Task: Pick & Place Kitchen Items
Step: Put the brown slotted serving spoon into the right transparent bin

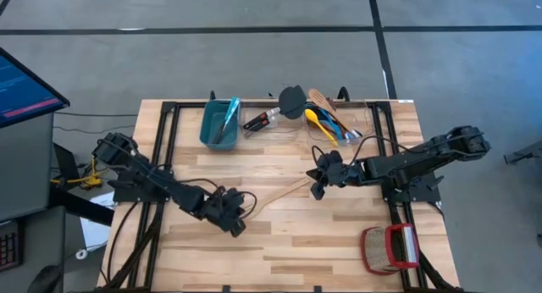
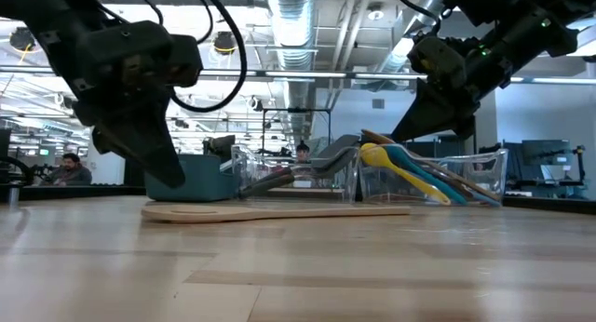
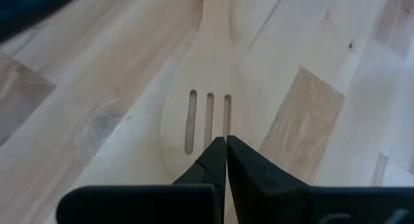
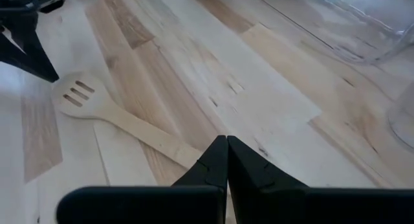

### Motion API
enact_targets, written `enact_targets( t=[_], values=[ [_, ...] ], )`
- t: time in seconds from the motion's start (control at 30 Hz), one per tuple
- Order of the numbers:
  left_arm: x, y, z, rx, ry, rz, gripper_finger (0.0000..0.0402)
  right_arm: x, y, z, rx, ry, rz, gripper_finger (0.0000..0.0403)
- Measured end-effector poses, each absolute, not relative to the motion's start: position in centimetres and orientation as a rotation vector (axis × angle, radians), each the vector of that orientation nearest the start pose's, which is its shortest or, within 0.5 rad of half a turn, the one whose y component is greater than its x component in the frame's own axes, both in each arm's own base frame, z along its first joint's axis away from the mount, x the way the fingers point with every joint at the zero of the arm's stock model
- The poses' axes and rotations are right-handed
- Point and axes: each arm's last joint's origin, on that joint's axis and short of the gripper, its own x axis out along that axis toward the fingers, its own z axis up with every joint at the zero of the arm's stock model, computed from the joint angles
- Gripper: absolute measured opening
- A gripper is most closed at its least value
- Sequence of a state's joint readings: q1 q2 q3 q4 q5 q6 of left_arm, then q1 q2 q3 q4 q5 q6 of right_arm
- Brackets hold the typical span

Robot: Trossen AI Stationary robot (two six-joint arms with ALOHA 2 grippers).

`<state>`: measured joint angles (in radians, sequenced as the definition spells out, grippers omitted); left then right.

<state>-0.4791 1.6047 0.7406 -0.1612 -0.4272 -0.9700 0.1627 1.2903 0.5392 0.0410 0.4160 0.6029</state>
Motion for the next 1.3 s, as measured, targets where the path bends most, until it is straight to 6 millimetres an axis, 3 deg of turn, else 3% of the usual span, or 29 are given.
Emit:
enact_targets(
  t=[0.83, 1.1, 1.3],
  values=[
    [25.2, -11.1, 13.3, -0.526, 1.007, 0.373, 0.0001, 23.7, 2.7, 17.2, 0.372, 0.584, -0.44, 0.0],
    [25.9, -11.5, 11.2, -0.512, 1.046, 0.379, 0.0001, 23.7, 2.6, 17.2, 0.37, 0.586, -0.443, 0.0],
    [26.2, -11.7, 11.0, -0.521, 1.014, 0.37, 0.0001, 23.7, 2.7, 17.2, 0.371, 0.584, -0.441, 0.0]
  ],
)
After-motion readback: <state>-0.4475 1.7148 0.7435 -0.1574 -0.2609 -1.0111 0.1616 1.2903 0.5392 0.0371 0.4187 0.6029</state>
